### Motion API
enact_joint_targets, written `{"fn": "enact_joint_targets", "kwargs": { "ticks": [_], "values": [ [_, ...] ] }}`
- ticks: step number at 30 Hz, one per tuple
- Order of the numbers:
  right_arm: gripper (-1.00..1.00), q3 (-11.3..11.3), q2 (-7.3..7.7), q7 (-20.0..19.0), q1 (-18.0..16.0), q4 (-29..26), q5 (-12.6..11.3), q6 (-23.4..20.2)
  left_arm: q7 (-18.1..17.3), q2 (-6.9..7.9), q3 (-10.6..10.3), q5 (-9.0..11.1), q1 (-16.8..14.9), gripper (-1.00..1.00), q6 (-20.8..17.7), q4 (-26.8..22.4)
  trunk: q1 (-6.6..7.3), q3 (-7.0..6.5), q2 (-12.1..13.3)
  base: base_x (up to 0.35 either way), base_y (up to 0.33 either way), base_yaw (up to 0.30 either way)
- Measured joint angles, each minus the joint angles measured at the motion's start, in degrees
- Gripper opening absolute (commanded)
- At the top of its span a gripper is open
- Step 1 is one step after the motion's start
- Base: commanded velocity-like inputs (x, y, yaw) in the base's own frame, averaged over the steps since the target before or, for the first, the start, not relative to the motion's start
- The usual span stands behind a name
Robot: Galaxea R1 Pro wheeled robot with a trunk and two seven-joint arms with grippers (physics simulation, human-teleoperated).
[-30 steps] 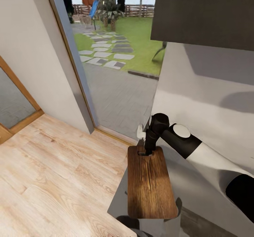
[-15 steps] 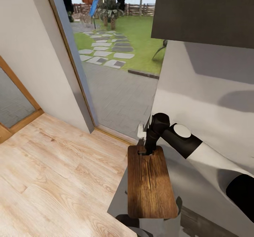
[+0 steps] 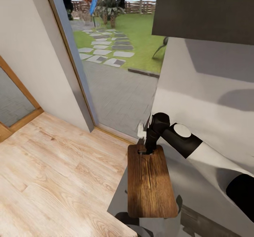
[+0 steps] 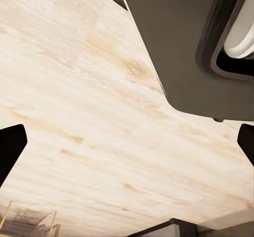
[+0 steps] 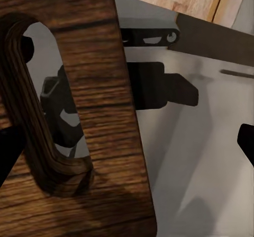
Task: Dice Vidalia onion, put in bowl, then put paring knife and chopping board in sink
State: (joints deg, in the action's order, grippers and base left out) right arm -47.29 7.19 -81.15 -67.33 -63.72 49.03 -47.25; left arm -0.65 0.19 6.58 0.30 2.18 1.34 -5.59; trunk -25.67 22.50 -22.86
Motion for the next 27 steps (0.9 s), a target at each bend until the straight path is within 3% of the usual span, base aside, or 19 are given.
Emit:
{"fn": "enact_joint_targets", "kwargs": {
  "ticks": [12,25,26,27],
  "values": [
    [1.0,0.5,-0.01,-0.1,0.2,-0.1,1.5,0.0,0.0,0.0,0.0,0.0,0.0,1.0,0.0,0.0,-0.08,1.02,0.0,0.0,0.0,0.0],
    [1.0,0.9,-0.02,2.8,0.2,-0.1,1.6,0.0,0.0,-0.05,0.0,0.0,0.0,1.0,0.0,0.0,-0.08,1.34,0.0,0.0,0.0,0.0],
    [-1.0,0.9,-0.02,2.8,0.2,-0.1,1.6,0.0,0.0,-0.06,-0.1,0.0,0.0,1.0,0.0,0.0,-0.08,1.34,0.0,0.0,0.0,0.0],
    [-1.0,0.9,-0.02,2.9,0.2,-0.1,1.6,0.0,0.0,-0.06,0.0,0.0,0.0,1.0,0.0,0.0,-0.08,1.34,0.0,0.0,0.0,0.0]
  ]
}}
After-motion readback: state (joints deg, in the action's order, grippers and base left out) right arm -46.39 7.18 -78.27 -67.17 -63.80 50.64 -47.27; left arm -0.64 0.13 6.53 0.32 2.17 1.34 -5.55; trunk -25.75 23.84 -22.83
